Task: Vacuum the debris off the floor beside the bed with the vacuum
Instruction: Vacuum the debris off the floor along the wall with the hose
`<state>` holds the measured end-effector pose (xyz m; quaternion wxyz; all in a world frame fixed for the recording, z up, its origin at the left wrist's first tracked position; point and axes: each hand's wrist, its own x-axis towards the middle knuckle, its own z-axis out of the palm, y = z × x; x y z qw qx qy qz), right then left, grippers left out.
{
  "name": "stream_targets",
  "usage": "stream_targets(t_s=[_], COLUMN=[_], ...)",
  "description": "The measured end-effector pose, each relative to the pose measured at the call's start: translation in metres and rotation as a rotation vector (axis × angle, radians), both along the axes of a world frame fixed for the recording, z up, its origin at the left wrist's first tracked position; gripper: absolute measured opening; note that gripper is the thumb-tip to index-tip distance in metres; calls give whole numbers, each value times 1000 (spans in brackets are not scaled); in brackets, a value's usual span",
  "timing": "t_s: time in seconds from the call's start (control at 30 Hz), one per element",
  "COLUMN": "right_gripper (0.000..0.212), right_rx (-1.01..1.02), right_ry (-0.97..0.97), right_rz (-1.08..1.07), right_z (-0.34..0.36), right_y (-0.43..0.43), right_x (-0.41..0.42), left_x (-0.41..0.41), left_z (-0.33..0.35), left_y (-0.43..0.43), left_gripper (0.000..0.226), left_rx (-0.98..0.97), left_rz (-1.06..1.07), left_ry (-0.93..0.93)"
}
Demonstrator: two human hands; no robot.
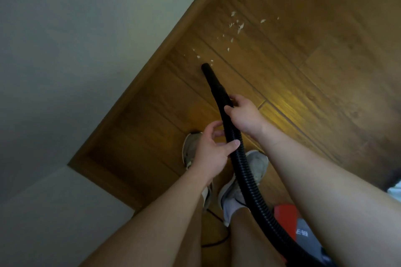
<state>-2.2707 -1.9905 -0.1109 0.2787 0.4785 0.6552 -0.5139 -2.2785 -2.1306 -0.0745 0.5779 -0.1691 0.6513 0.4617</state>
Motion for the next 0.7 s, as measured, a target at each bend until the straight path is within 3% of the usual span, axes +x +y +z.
stream_targets(t_s=[0.23, 0.7], right_gripper=[43, 42], right_rx=[49, -58], right_ry=[14, 64], right_rz=[-21, 89], right_z=[-3, -18], right_y=[19, 25], right_x=[-5, -42], left_x=[-10, -33], left_z=[-2, -9], left_y=[21, 31], left_gripper=[58, 58], left_rx=[17, -28], left_rz=[-21, 84], left_ry=[-15, 20])
